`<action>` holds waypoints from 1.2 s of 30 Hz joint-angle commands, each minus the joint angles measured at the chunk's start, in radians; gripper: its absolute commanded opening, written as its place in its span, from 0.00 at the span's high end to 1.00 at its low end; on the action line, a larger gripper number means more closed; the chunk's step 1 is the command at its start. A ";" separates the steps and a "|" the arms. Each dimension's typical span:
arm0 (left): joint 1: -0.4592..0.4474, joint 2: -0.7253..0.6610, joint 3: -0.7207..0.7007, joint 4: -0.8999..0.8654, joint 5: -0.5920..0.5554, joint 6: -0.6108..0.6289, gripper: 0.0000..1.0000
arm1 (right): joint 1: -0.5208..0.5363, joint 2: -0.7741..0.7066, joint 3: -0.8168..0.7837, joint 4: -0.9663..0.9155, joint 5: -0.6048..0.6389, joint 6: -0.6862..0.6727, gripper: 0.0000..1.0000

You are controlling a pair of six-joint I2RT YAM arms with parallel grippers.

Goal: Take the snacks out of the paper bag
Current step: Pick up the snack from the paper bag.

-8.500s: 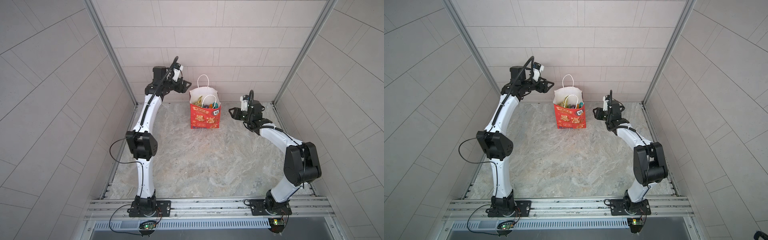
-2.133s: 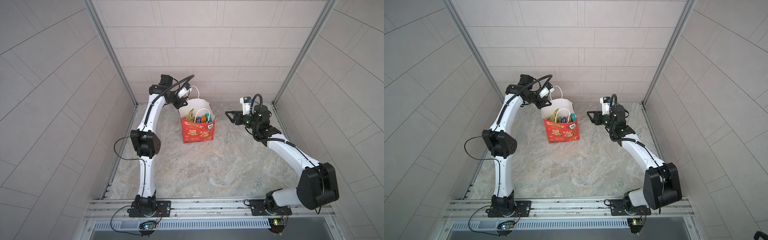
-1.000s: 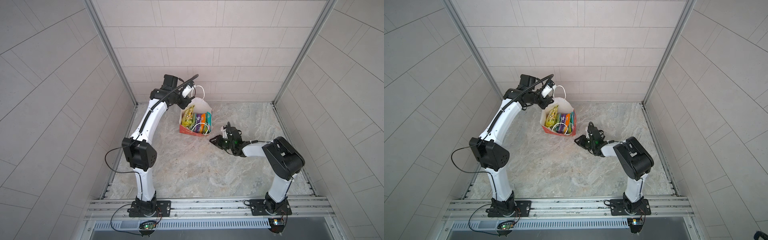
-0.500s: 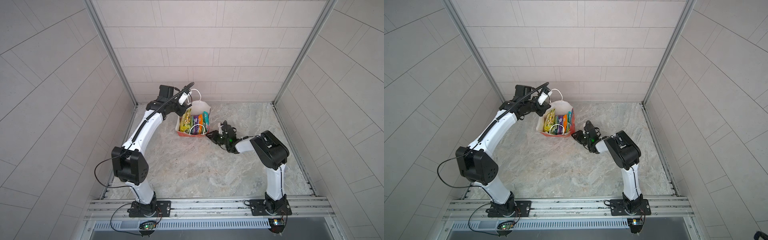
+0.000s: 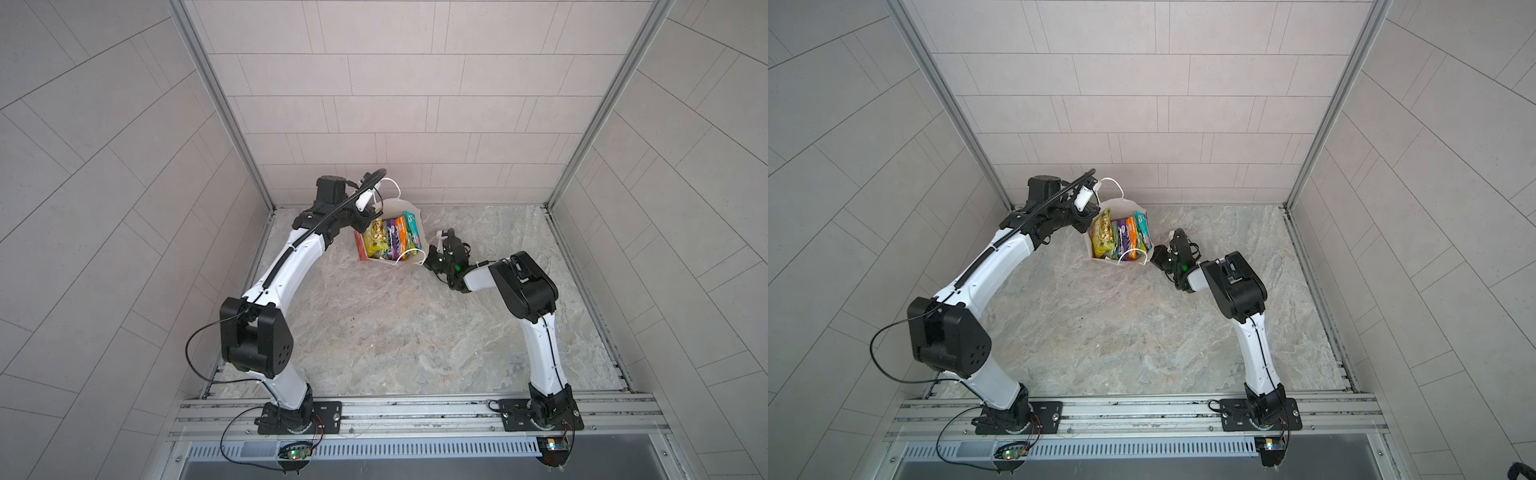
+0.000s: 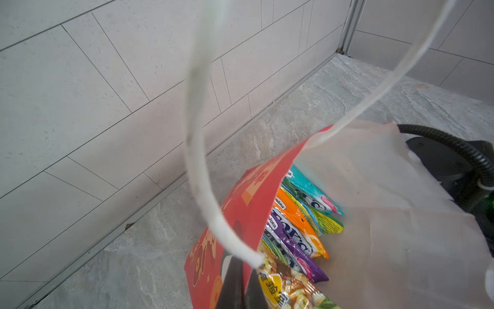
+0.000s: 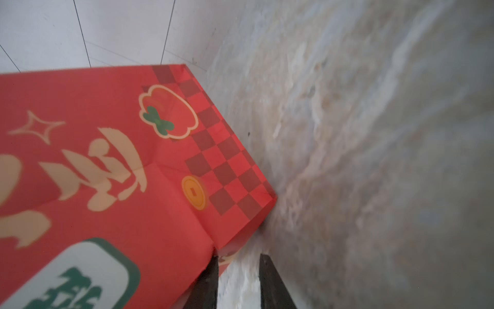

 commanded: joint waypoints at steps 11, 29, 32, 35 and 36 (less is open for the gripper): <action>-0.022 -0.147 -0.252 0.333 0.132 -0.010 1.00 | -0.149 -0.188 -0.068 -0.082 -0.081 -0.109 0.68; -0.067 -0.183 -0.275 0.222 0.108 -0.158 1.00 | 0.095 -0.927 -0.190 -0.760 0.074 -0.661 0.53; -0.069 -0.177 -0.270 0.200 0.133 -0.166 1.00 | 0.156 -0.903 -0.164 -0.770 0.067 -0.641 0.52; -0.080 -0.183 -0.289 0.208 0.096 -0.163 1.00 | 0.231 -0.866 -0.104 -0.860 0.123 -0.669 0.52; -0.084 -0.183 -0.289 0.210 0.095 -0.159 1.00 | 0.252 -0.859 -0.104 -0.862 0.152 -0.671 0.52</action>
